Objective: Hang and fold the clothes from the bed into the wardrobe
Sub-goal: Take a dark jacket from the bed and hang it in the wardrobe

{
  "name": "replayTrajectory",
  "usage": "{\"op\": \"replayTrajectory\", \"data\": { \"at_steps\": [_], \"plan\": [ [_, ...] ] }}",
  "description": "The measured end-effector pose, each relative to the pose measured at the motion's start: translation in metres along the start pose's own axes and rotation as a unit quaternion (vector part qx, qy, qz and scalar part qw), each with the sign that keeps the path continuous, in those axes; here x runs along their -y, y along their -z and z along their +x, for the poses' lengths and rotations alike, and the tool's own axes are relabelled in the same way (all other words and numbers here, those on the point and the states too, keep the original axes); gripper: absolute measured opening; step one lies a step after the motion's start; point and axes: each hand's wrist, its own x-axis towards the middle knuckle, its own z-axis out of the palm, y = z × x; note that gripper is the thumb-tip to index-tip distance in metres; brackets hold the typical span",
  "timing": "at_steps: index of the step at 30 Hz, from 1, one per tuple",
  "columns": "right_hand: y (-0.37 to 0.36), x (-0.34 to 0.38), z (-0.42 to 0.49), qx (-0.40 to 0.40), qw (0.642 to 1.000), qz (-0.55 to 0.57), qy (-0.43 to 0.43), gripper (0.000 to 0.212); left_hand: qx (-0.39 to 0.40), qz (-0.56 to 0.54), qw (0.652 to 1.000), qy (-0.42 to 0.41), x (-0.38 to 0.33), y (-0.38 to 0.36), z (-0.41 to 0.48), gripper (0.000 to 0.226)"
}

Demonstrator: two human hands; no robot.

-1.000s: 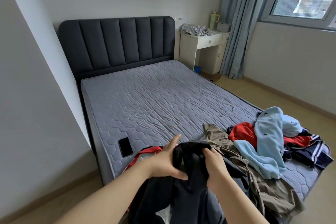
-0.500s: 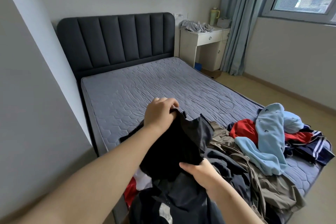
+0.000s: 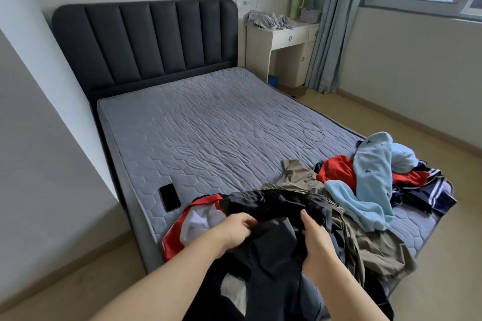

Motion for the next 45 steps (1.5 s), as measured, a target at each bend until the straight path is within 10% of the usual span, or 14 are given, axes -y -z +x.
{"op": "replayTrajectory", "data": {
  "at_steps": [11, 18, 23, 29, 37, 45],
  "plan": [
    [0.034, -0.012, -0.006, 0.011, 0.997, -0.012, -0.076, 0.035, -0.024, 0.317, 0.944, -0.085, 0.036, -0.026, 0.019, 0.08],
    [0.058, -0.011, -0.001, 0.025, 0.996, 0.037, -0.071, 0.038, -0.194, 0.12, 0.964, -0.139, 0.032, -0.042, 0.025, 0.025],
    [0.063, -0.01, 0.003, -0.011, 0.998, 0.03, -0.059, 0.046, -0.032, 0.115, 0.983, -0.139, 0.038, -0.054, 0.018, 0.032],
    [0.069, -0.007, 0.003, -0.008, 0.995, 0.027, -0.093, 0.046, -0.081, 0.16, 0.972, -0.148, 0.035, -0.061, 0.016, 0.055],
    [0.078, -0.009, -0.002, 0.042, 0.992, 0.038, -0.114, 0.046, 0.01, 0.461, 0.873, -0.155, 0.03, -0.07, 0.021, 0.105],
    [0.087, -0.007, 0.008, 0.013, 0.993, 0.044, -0.111, 0.048, -0.132, 0.238, 0.952, -0.142, 0.019, -0.055, 0.024, 0.022]
  ]
}}
